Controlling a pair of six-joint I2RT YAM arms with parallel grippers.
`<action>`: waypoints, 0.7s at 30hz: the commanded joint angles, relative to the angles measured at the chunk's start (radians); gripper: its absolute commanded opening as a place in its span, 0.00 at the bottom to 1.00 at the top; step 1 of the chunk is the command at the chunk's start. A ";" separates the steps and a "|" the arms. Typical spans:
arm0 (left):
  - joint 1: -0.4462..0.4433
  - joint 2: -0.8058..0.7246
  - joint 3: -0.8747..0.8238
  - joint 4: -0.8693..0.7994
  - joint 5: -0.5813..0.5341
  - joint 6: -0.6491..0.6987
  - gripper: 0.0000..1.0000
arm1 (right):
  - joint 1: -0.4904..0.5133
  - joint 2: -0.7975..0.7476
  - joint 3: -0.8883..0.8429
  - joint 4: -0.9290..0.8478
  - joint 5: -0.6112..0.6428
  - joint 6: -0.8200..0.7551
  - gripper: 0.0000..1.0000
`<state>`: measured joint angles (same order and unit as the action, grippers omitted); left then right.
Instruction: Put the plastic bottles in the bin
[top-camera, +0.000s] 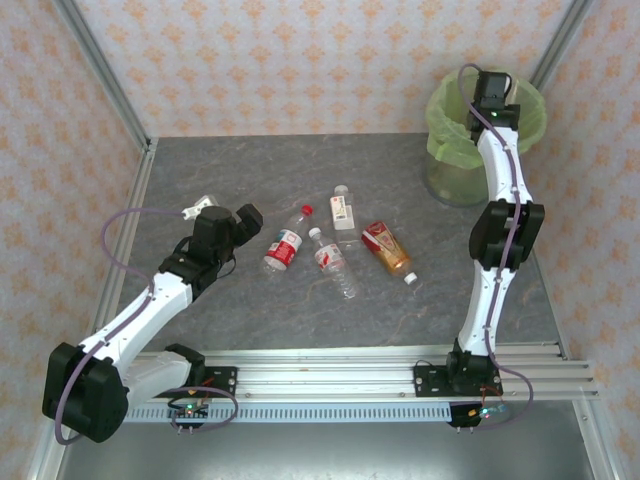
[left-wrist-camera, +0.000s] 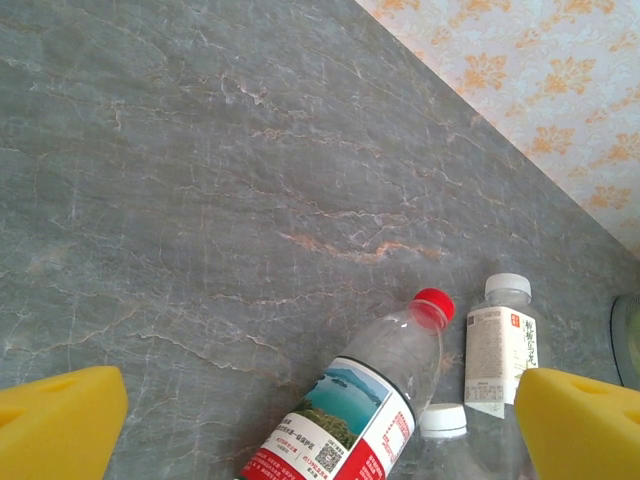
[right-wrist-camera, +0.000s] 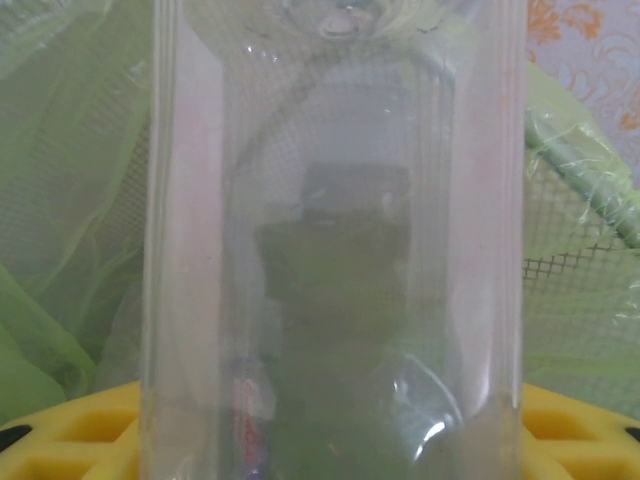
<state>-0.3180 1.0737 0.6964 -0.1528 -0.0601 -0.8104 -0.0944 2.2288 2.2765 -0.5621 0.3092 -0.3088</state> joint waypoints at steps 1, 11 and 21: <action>0.006 0.008 0.017 -0.024 -0.006 0.011 1.00 | -0.004 0.012 0.059 -0.048 0.043 0.022 0.62; 0.005 0.016 0.015 -0.022 0.000 0.013 1.00 | -0.003 -0.018 0.071 -0.057 0.040 0.036 0.74; 0.005 0.031 0.014 -0.011 0.010 0.014 1.00 | -0.002 -0.099 0.065 -0.070 -0.008 0.074 0.81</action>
<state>-0.3180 1.0969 0.6964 -0.1535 -0.0559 -0.8104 -0.0944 2.2242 2.3066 -0.6071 0.3134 -0.2623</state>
